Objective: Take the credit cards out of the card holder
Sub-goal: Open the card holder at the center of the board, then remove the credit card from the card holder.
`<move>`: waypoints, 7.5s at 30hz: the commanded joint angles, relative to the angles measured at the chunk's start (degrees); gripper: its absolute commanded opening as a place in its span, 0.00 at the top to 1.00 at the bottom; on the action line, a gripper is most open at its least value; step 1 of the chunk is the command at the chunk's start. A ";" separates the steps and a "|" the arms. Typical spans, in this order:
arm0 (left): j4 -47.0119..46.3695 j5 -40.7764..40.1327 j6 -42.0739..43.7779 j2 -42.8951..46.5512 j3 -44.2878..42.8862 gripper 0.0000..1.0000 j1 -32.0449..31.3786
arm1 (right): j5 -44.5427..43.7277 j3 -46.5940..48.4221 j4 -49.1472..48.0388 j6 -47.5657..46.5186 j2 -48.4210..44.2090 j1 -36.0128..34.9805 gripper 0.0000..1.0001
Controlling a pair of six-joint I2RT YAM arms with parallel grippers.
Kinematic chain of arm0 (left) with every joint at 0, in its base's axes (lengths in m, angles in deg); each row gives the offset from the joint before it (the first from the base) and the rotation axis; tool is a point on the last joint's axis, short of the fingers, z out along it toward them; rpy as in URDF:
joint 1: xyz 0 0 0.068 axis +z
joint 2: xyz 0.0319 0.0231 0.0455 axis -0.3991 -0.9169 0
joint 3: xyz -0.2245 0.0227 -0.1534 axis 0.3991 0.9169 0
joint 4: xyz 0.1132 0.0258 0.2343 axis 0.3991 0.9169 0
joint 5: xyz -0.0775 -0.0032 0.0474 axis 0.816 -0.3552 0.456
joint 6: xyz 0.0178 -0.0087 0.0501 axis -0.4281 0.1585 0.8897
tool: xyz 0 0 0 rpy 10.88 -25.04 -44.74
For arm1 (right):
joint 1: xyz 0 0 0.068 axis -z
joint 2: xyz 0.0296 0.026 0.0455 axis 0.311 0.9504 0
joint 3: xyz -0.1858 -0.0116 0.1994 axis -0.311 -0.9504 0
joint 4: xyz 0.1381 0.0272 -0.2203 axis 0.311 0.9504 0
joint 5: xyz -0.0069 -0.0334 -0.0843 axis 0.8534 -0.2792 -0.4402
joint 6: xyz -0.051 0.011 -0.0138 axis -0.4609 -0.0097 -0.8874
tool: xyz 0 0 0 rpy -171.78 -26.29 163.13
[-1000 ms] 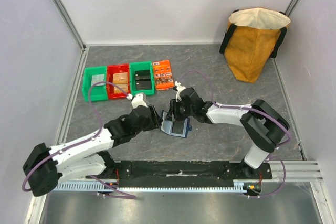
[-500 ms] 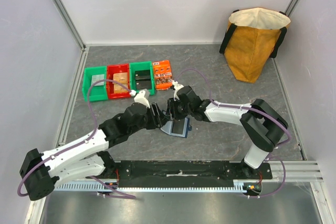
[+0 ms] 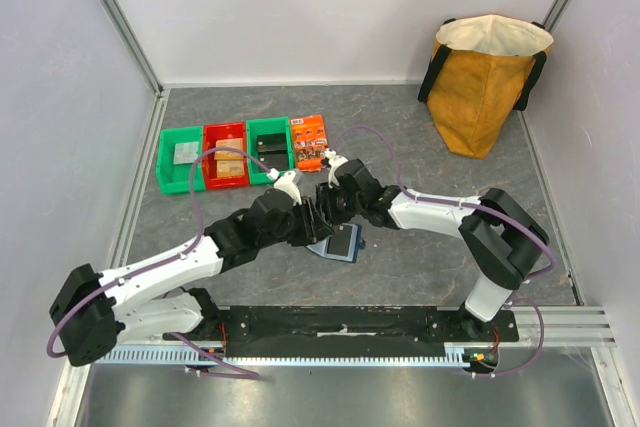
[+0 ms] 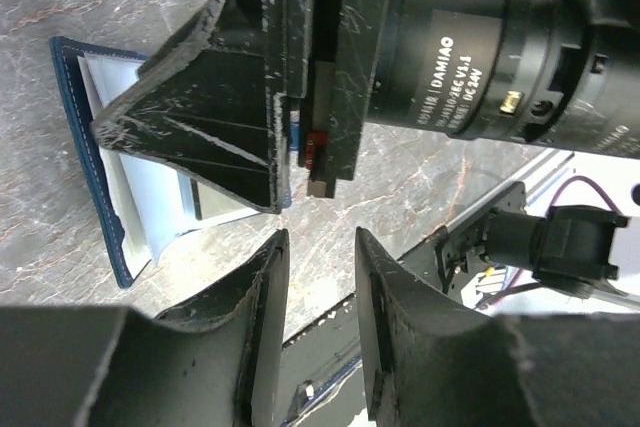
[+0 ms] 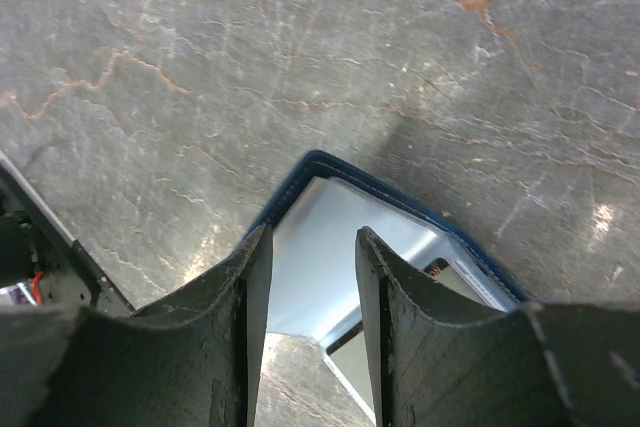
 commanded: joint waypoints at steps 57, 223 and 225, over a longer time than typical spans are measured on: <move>-10.03 2.61 -1.95 -11.63 3.29 0.59 7.12 | -10.98 -16.47 2.20 -0.64 -9.69 0.73 0.87; -35.69 13.43 -13.81 -16.03 21.39 0.58 15.73 | 2.81 -20.16 -6.15 2.96 -0.20 5.39 0.99; -36.92 14.13 -14.08 -16.73 21.22 0.60 15.74 | 2.99 -20.07 -6.15 2.79 -0.02 5.39 0.99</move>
